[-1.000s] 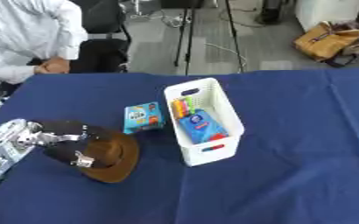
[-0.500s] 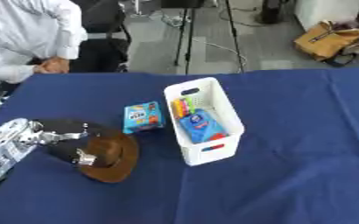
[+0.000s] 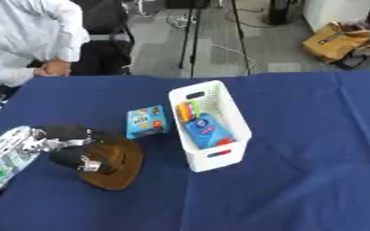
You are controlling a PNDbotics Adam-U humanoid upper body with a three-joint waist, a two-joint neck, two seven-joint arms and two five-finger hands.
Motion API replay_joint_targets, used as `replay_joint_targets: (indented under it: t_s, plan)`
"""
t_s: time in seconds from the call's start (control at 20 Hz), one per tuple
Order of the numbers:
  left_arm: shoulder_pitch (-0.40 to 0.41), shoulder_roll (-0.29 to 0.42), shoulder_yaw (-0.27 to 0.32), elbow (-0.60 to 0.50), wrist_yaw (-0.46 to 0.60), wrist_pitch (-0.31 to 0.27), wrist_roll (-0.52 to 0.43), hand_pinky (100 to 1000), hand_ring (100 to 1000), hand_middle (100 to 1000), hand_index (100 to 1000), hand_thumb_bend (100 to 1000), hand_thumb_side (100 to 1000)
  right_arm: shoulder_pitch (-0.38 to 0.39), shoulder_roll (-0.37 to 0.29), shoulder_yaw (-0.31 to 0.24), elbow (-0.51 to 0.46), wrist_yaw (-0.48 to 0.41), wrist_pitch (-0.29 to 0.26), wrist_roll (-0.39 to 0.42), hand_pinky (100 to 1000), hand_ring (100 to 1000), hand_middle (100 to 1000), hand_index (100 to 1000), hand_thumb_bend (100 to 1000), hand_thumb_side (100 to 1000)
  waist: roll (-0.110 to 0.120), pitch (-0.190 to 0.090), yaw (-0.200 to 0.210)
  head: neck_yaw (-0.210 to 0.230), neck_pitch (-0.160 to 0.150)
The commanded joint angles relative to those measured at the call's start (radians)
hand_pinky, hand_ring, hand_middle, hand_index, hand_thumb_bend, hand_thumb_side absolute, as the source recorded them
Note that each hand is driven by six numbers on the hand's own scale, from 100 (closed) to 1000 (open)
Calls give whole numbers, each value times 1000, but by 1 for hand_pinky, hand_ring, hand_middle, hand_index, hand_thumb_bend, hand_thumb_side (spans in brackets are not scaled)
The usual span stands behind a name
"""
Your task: Pick up objects on the table and place them in the box.
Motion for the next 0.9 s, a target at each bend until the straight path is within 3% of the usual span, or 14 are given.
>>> replay_joint_targets:
  t_s: [0.05, 0.75, 0.85, 0.9]
  plan:
    - [-22, 11, 9, 3, 0, -7, -18, 1000, 1000, 1000, 1000, 599, 1000, -15, -7, -7, -21, -8, -2, 1, 758, 723, 663, 638, 100, 624, -4, -13, -1, 5, -8]
    - [-30, -7, 10, 25, -5, -14, -23, 1000, 1000, 1000, 1000, 600, 997, -19, -3, -11, -21, -15, -8, 1, 756, 721, 653, 615, 100, 616, -7, -12, -3, 8, -11]
    - [-31, -6, 8, 21, -5, -15, -21, 944, 968, 1000, 1000, 601, 970, -19, -3, -11, -21, -16, -9, 1, 755, 720, 648, 610, 100, 615, -7, -12, -3, 9, -9]
    - [-31, -5, 7, 18, -3, -16, -20, 871, 941, 1000, 1000, 607, 943, -19, -3, -11, -21, -17, -9, 1, 755, 720, 646, 606, 100, 614, -7, -12, -2, 9, -8]
